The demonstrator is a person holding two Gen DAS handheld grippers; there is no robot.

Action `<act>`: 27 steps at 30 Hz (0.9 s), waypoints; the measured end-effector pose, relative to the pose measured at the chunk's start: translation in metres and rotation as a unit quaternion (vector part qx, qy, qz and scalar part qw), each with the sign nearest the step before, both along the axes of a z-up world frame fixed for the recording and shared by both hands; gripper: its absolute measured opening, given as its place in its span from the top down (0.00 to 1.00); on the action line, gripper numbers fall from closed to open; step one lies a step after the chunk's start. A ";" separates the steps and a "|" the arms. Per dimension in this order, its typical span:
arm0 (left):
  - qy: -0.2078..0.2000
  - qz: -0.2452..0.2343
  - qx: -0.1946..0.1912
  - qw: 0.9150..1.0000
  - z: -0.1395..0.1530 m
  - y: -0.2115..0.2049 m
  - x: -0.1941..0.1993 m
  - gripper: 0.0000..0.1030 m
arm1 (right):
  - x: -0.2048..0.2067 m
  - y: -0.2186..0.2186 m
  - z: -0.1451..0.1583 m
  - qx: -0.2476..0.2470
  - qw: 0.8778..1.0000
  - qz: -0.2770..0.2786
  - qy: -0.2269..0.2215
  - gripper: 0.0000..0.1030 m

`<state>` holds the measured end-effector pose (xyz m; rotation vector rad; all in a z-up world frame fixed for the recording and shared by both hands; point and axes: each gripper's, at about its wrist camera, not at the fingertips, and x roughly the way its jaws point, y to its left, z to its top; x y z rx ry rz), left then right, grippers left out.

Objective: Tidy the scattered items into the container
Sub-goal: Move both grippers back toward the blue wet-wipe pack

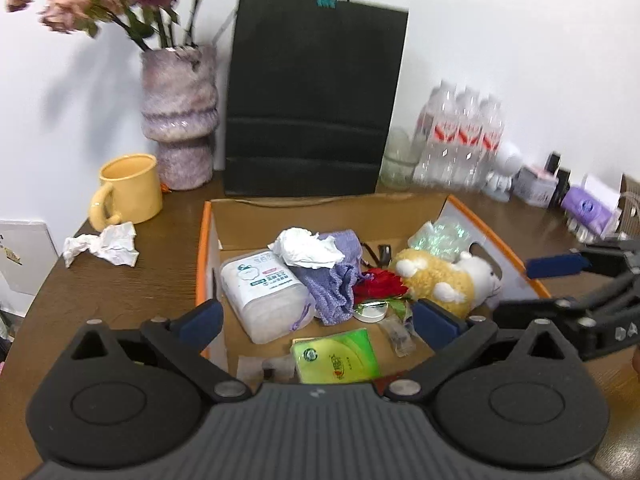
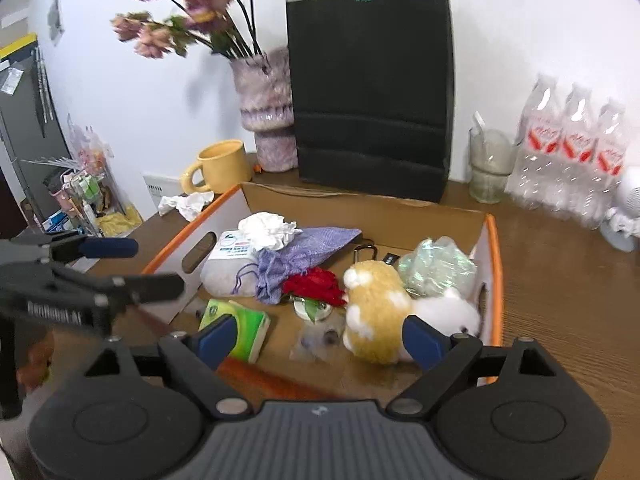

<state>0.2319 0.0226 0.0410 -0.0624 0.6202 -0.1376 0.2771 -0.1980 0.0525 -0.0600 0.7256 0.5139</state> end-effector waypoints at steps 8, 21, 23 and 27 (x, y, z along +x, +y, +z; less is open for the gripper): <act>-0.026 0.032 -0.044 0.998 -0.029 0.015 -0.056 0.00 | -0.069 -0.026 -0.035 -0.007 0.998 -0.042 -0.046 0.00; -0.001 0.068 -0.024 0.997 -0.059 0.009 -0.089 0.00 | -0.067 -0.024 -0.081 -0.045 0.996 -0.072 -0.038 0.02; 0.001 0.066 -0.021 0.998 -0.060 0.007 -0.088 0.00 | -0.063 -0.022 -0.084 -0.048 0.996 -0.071 -0.032 0.02; 0.007 0.065 -0.015 0.998 -0.063 0.002 -0.086 0.00 | -0.054 -0.018 -0.092 -0.055 0.996 -0.070 -0.021 0.10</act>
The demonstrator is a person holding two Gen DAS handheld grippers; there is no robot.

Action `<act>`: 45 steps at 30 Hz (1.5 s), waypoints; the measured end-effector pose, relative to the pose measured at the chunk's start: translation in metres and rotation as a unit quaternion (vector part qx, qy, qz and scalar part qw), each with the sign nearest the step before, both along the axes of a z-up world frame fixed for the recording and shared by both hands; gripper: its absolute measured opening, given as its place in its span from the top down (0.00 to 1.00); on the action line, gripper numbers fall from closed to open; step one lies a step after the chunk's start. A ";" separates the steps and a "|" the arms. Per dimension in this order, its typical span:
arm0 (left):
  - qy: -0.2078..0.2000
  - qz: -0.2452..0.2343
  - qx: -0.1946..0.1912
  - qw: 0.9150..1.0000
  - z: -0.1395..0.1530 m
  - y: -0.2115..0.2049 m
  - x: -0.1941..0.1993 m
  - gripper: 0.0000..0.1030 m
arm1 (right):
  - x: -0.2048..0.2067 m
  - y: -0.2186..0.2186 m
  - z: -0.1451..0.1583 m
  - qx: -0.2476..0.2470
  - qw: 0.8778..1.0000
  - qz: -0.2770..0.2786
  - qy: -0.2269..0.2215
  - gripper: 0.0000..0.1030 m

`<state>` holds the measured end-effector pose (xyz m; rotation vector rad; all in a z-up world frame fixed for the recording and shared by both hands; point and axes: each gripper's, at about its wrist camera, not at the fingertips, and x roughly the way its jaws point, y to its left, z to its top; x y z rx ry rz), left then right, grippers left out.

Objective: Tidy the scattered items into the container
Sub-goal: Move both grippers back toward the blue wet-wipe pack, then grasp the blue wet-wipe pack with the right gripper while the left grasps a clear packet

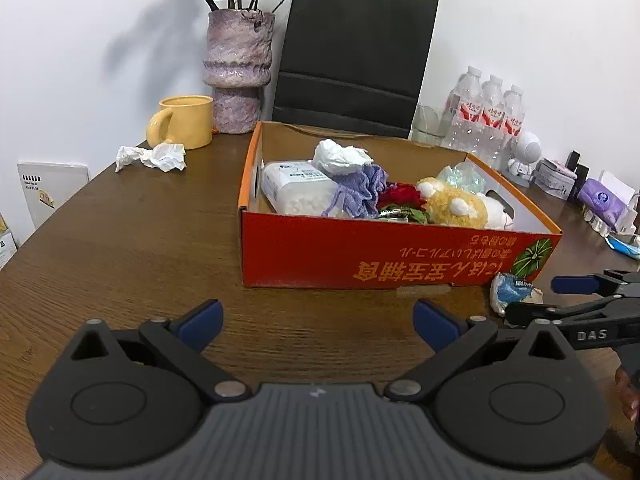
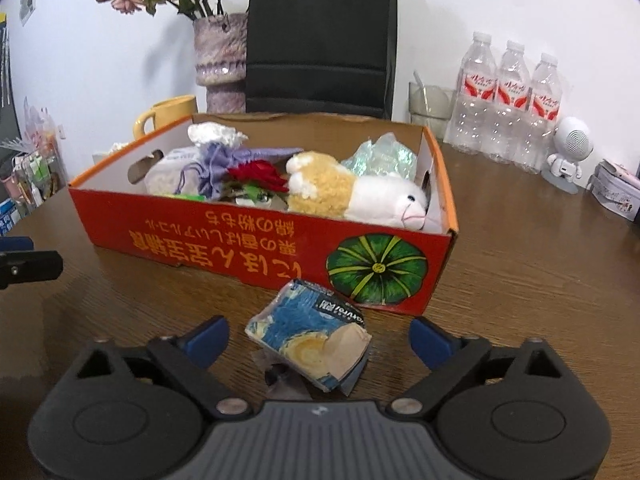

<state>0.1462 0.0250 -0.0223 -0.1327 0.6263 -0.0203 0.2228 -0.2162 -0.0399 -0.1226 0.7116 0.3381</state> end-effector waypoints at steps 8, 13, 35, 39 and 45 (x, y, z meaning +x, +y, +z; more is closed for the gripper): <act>0.015 -0.013 0.005 1.000 -0.007 -0.012 0.008 0.00 | 0.014 0.004 -0.009 -0.009 1.000 0.001 0.016 0.37; 0.023 -0.032 0.008 0.999 -0.008 -0.028 0.015 0.00 | 0.014 -0.009 -0.003 0.034 0.999 0.007 0.017 0.61; 0.090 -0.102 0.024 0.990 -0.021 -0.152 0.054 0.15 | 0.000 -0.079 0.008 0.104 0.994 -0.041 -0.005 0.88; 0.095 -0.082 0.039 0.991 -0.024 -0.165 0.057 0.26 | -0.003 -0.079 0.009 0.100 0.994 -0.038 -0.010 0.88; 0.084 -0.080 0.068 0.991 -0.023 -0.169 0.052 0.81 | -0.010 -0.076 0.011 0.095 0.995 -0.024 -0.018 0.88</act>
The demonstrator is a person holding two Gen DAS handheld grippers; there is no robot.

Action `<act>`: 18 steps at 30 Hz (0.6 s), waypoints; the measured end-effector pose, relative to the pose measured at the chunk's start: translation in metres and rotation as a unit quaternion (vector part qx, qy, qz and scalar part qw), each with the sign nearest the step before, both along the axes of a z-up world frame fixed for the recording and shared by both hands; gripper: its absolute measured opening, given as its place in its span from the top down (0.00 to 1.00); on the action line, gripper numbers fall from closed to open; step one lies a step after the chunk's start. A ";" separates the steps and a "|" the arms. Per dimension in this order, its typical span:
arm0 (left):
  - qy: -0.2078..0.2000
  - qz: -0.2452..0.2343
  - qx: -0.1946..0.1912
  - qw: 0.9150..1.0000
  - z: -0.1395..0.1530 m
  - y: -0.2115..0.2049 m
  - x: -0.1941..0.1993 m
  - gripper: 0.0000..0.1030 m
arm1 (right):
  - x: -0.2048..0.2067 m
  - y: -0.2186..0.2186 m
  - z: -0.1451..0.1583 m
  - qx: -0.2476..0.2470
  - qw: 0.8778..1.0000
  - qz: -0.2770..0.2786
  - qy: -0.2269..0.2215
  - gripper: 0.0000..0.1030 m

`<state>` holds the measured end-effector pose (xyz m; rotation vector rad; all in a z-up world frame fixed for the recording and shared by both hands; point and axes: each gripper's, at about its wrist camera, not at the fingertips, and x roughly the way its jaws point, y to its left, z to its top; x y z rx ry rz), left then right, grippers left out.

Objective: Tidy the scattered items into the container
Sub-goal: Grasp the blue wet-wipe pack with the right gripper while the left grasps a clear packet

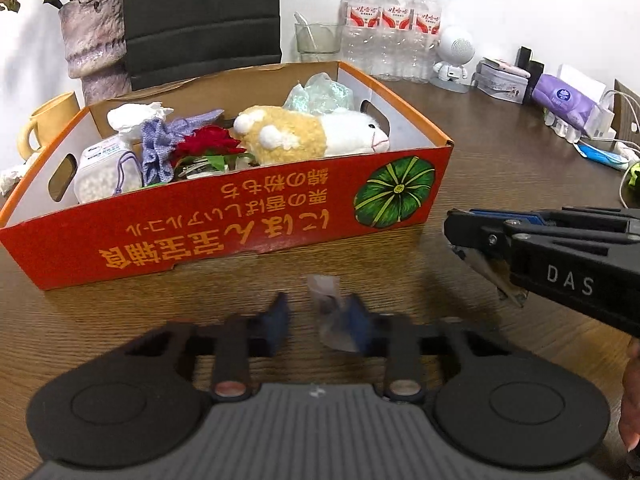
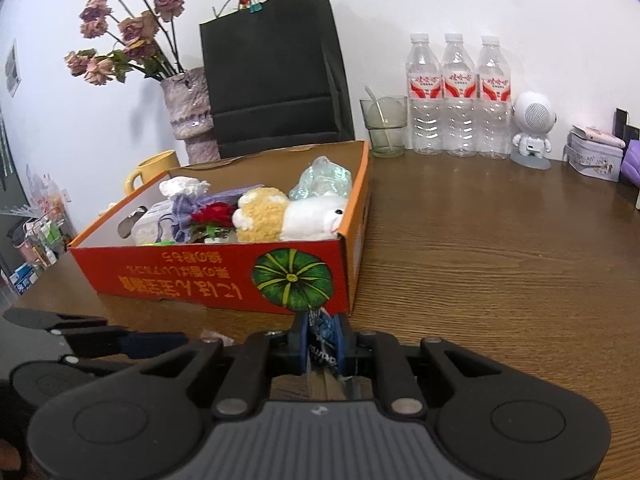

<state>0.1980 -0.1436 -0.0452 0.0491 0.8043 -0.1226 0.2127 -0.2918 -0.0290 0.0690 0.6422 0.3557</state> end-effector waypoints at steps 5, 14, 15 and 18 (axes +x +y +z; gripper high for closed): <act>-0.003 0.003 -0.010 1.000 0.000 0.014 -0.003 0.89 | -0.004 0.004 0.000 -0.003 1.000 0.009 -0.003 0.88; -0.025 -0.006 -0.022 0.999 0.010 0.029 -0.020 0.89 | -0.008 0.012 0.002 0.000 1.000 0.010 -0.001 0.88; -0.030 -0.005 -0.023 0.999 0.013 0.032 -0.024 0.89 | -0.009 0.014 0.002 0.001 1.000 0.010 0.000 0.88; -0.046 0.002 -0.026 0.999 0.022 0.047 -0.034 0.89 | -0.014 0.020 0.004 0.010 1.000 0.015 0.003 0.88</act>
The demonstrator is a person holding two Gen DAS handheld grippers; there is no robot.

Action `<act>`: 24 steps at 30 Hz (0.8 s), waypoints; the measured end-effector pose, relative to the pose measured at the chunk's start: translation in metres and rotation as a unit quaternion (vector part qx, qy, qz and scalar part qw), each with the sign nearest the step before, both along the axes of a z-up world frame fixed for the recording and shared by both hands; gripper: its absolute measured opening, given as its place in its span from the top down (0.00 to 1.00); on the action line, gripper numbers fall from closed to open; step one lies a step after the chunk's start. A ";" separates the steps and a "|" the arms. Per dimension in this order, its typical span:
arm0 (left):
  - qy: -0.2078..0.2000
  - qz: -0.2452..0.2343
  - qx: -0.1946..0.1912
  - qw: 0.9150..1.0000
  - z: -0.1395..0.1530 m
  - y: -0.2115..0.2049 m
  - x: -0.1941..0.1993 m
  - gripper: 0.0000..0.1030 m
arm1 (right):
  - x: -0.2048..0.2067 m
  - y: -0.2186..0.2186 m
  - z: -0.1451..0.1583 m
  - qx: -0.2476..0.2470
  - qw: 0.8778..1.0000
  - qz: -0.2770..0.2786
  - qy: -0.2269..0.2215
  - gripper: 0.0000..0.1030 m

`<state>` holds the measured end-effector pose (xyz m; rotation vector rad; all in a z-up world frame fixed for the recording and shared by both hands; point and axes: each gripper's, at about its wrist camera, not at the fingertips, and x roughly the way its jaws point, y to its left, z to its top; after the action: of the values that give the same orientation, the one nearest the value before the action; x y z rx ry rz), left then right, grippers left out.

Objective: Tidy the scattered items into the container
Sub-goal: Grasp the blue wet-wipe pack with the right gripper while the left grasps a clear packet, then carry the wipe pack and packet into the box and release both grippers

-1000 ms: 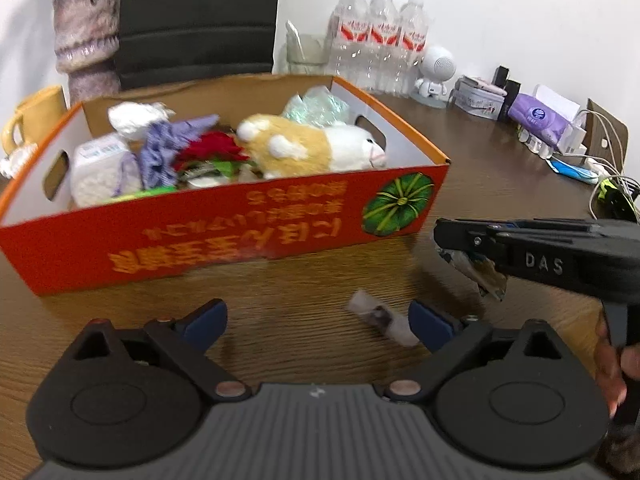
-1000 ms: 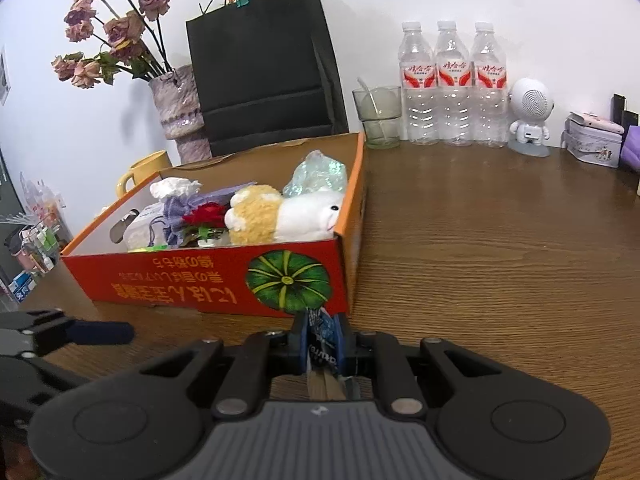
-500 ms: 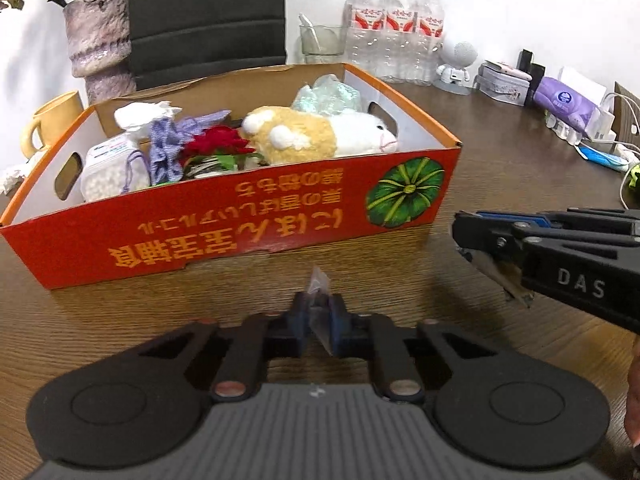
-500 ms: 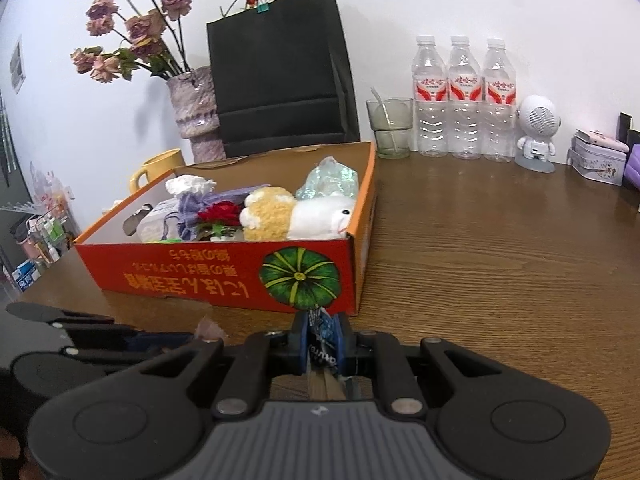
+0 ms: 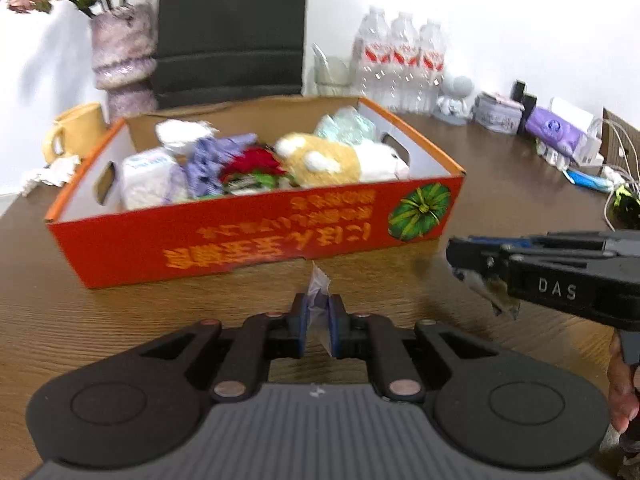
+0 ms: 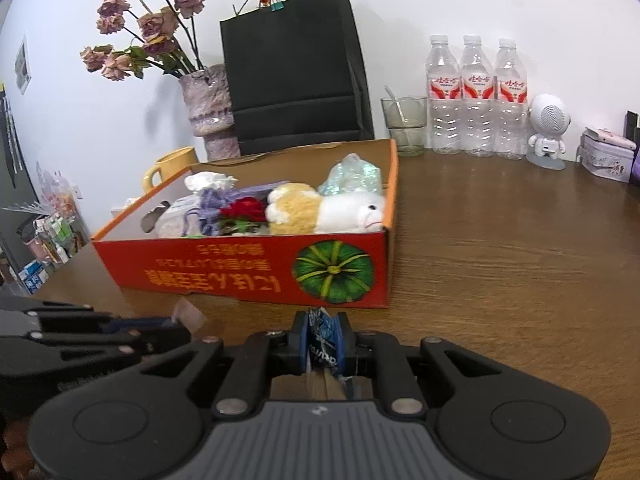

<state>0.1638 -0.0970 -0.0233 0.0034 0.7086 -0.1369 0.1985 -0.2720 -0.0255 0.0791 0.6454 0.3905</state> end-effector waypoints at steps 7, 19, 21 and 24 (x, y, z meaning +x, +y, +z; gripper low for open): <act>-0.027 0.035 -0.019 0.999 0.018 0.046 -0.017 0.89 | -0.010 0.018 0.009 0.004 1.000 0.006 -0.004 0.88; -0.067 0.035 -0.055 0.996 0.041 0.086 -0.018 0.89 | -0.011 0.043 0.041 -0.002 1.000 0.006 -0.029 0.88; -0.075 0.029 -0.055 0.995 0.047 0.090 -0.013 0.89 | -0.007 0.044 0.048 -0.002 0.999 0.004 -0.036 0.88; -0.083 0.022 -0.054 0.995 0.059 0.097 0.000 0.89 | 0.009 0.047 0.064 0.002 0.999 0.007 -0.047 0.88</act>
<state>0.1641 0.0004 0.0362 -0.1044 0.5342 -0.1308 0.2071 -0.2245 0.0388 0.0596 0.5531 0.4071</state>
